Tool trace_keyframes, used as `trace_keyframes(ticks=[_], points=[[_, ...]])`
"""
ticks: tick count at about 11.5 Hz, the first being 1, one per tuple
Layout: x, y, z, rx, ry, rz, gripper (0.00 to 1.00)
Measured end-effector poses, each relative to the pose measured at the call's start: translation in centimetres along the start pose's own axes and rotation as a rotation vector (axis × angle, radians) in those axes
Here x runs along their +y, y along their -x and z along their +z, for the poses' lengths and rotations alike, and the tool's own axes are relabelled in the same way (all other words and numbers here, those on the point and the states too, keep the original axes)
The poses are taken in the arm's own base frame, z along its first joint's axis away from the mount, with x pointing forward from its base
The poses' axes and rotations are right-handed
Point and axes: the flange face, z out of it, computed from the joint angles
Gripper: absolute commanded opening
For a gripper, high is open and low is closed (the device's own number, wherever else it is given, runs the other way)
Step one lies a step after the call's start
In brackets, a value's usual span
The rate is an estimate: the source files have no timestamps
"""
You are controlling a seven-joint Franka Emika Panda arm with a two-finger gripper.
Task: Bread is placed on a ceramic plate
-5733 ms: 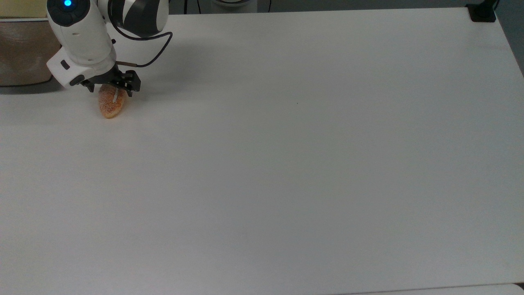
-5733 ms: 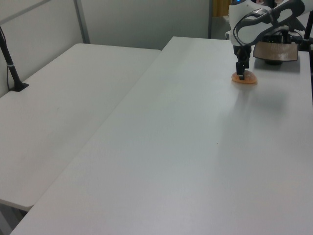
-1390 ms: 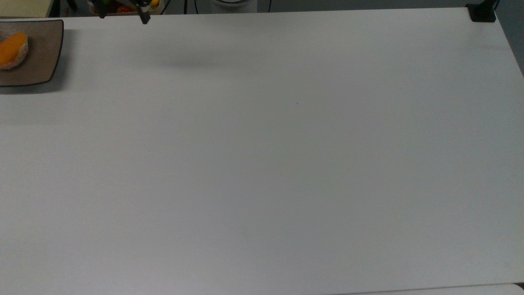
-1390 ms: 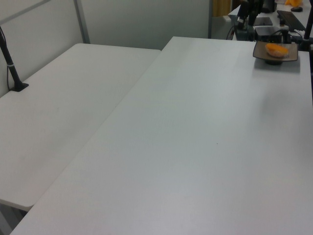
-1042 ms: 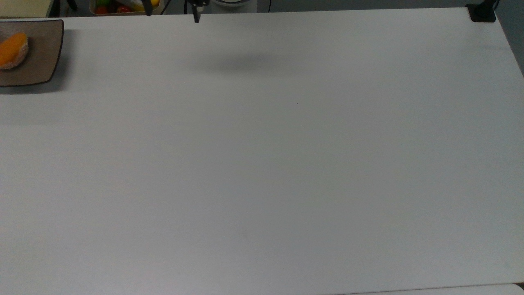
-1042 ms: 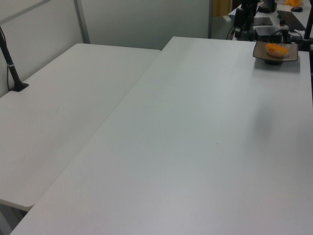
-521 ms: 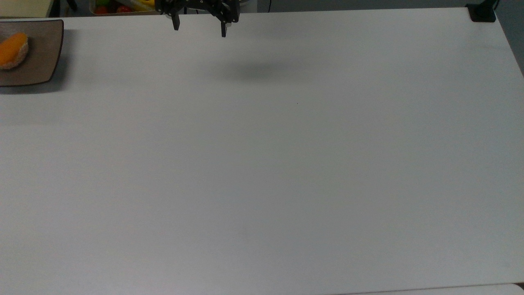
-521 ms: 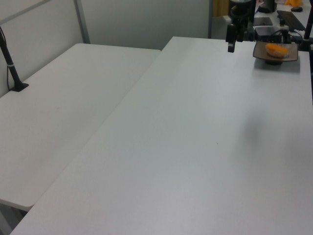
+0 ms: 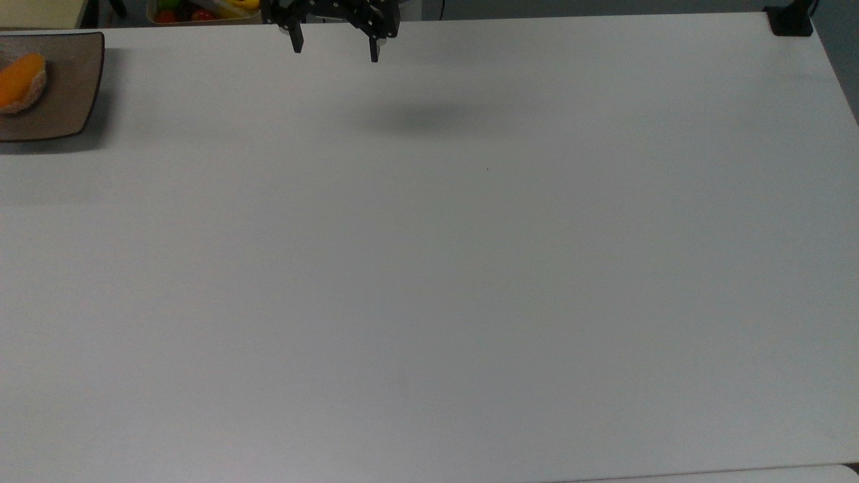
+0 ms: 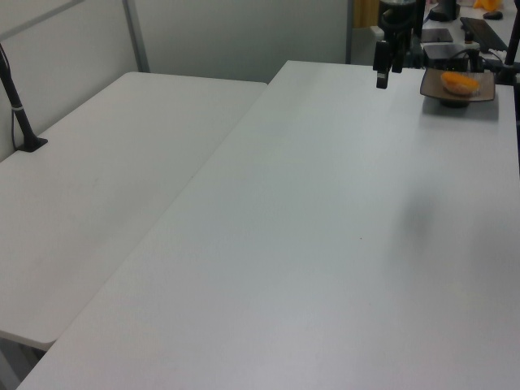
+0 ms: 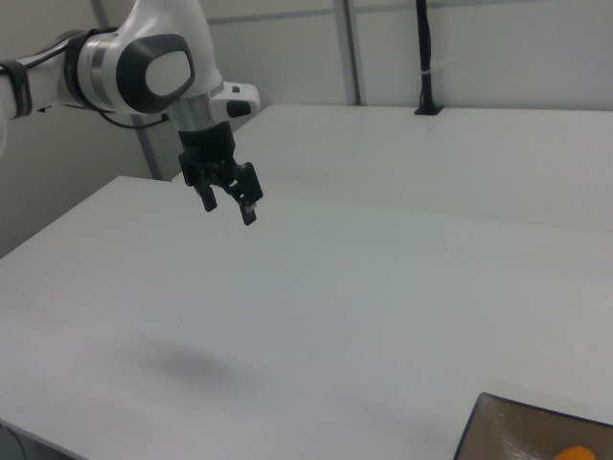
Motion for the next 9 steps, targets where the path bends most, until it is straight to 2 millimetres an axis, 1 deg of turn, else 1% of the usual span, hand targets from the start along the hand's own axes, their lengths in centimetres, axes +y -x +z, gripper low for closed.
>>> trace_keyframes(ticks=[5,9], points=[[0.04,-0.15,0.39,-0.013,-0.064,-0.017,1.0],[0.12,-0.21,0.54,-0.014,-0.044,-0.036,1.0]])
